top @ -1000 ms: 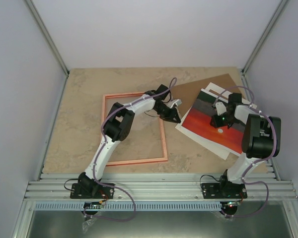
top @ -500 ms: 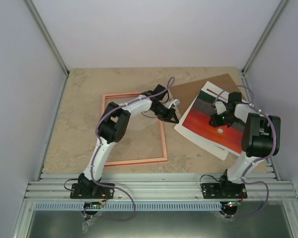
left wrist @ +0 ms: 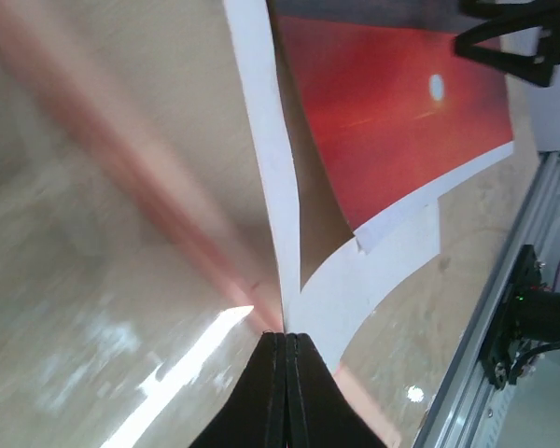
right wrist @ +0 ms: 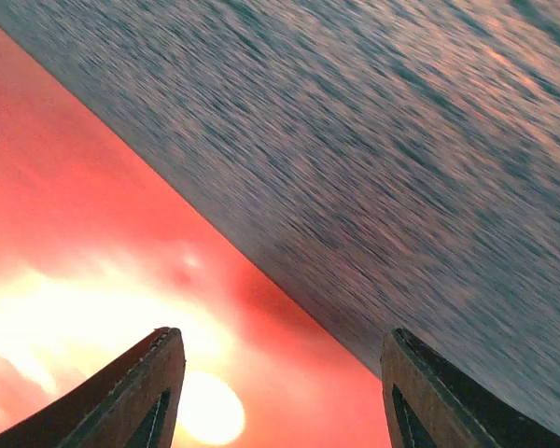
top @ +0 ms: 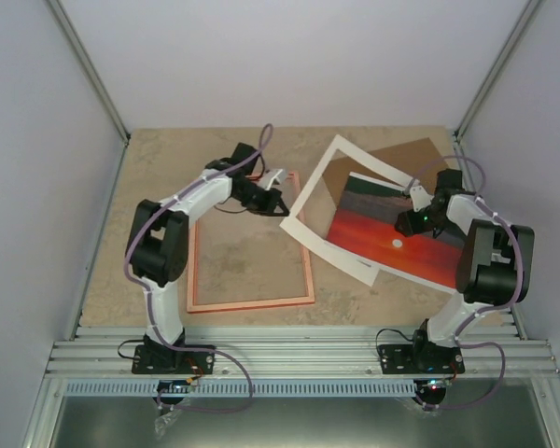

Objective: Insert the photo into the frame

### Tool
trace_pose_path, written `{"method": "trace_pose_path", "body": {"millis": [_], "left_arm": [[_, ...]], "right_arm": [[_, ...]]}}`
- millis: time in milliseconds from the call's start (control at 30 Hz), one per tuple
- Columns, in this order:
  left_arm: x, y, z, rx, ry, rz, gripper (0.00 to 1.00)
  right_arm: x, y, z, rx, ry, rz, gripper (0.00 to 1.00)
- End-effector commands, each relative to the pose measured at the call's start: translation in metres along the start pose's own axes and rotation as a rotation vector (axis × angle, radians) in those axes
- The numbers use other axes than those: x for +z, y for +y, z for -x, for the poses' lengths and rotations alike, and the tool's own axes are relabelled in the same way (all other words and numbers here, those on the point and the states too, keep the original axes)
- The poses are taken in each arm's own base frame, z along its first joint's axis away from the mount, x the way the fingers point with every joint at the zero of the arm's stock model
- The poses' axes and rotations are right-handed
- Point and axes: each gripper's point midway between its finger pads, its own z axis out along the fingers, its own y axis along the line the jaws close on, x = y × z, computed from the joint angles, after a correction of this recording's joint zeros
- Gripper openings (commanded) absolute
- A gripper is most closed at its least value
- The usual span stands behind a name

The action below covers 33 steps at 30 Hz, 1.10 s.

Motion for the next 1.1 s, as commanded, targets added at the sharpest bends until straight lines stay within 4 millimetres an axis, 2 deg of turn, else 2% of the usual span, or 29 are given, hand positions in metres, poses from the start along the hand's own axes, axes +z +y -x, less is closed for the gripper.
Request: {"method": "trace_pose_path", "body": {"millis": [0, 133, 233, 400, 533, 700, 900, 967, 1033, 1067], "left_arm": [[-0.029, 0.038, -0.025, -0.077, -0.005, 0.102, 0.0], [-0.047, 0.067, -0.029, -0.134, -0.048, 0.171, 0.0], [-0.06, 0.076, -0.022, -0.134, -0.083, 0.221, 0.0], [-0.088, 0.062, -0.001, -0.052, -0.16, 0.278, 0.0], [-0.109, 0.054, 0.001, -0.046, -0.198, 0.304, 0.0], [-0.133, 0.073, -0.029, -0.164, -0.205, 0.329, 0.0], [-0.154, 0.095, -0.073, -0.3, -0.207, 0.345, 0.0], [-0.157, 0.098, -0.091, -0.338, -0.203, 0.349, 0.0], [-0.152, 0.095, -0.11, -0.368, -0.175, 0.337, 0.0], [-0.158, 0.098, -0.117, -0.401, -0.187, 0.338, 0.0]], "right_arm": [[-0.015, 0.008, 0.011, -0.053, -0.051, 0.048, 0.6], [-0.017, 0.027, 0.014, -0.096, -0.079, 0.155, 0.64], [-0.006, 0.025, 0.004, -0.107, -0.044, 0.156, 0.64], [0.016, -0.014, -0.035, -0.015, 0.079, 0.061, 0.58], [0.017, -0.039, -0.053, 0.029, 0.125, 0.0, 0.56], [0.012, -0.058, -0.067, 0.06, 0.171, -0.043, 0.56], [0.01, -0.066, -0.084, 0.087, 0.22, -0.07, 0.55], [0.009, -0.066, -0.086, 0.097, 0.224, -0.066, 0.55], [0.006, -0.066, -0.082, 0.097, 0.214, -0.061, 0.54], [0.004, -0.065, -0.077, 0.097, 0.201, -0.053, 0.54]]}}
